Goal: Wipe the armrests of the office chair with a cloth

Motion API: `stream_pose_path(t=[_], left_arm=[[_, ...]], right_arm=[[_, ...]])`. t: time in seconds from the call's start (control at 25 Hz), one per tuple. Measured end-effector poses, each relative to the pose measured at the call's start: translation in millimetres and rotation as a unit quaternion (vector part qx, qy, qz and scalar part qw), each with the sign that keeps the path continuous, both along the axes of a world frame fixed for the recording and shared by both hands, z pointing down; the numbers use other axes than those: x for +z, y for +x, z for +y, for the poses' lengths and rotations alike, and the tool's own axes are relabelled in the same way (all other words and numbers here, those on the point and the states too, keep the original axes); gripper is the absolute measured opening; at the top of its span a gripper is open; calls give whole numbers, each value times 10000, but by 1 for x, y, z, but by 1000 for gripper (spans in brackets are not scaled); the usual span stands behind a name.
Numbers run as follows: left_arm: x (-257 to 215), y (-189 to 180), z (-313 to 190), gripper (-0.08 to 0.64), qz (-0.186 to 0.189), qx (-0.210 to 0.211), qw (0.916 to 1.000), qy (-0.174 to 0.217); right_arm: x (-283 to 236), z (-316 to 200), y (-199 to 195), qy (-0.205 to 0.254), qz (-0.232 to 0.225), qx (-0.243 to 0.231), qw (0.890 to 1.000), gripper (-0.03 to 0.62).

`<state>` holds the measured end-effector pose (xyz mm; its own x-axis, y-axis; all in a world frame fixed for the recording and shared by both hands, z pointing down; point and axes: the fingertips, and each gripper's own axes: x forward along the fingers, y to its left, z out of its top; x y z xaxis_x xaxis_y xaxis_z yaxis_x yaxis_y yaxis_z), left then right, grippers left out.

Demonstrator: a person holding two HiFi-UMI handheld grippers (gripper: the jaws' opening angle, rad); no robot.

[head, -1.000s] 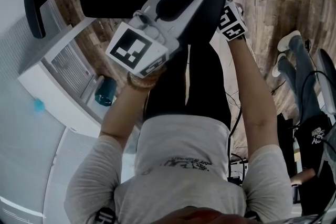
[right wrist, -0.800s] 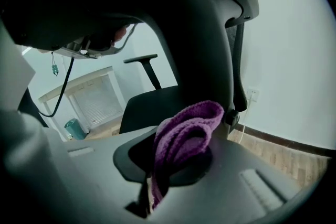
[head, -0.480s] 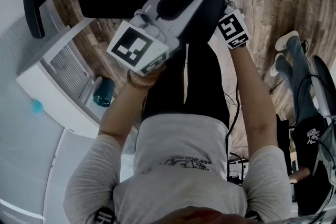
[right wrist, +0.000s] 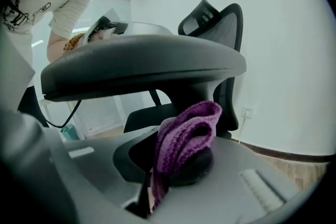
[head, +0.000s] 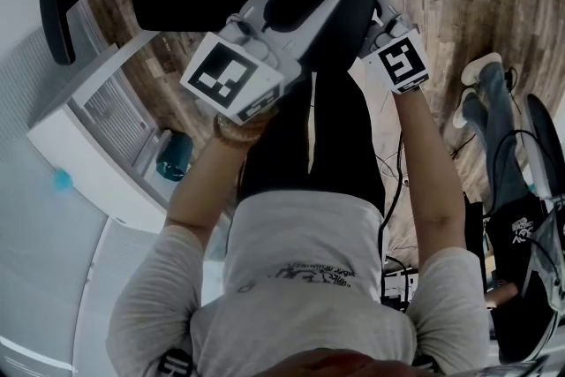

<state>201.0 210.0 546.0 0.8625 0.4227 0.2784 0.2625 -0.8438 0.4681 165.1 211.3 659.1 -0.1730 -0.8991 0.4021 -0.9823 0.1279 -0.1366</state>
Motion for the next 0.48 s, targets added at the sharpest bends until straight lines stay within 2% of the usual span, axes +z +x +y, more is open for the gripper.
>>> stream_pose_path(t=[0.48], left_arm=[[-5, 6, 3, 0, -80, 14, 10000, 11]], right_arm=[[-34, 12, 10, 273, 329, -44, 9991, 26]])
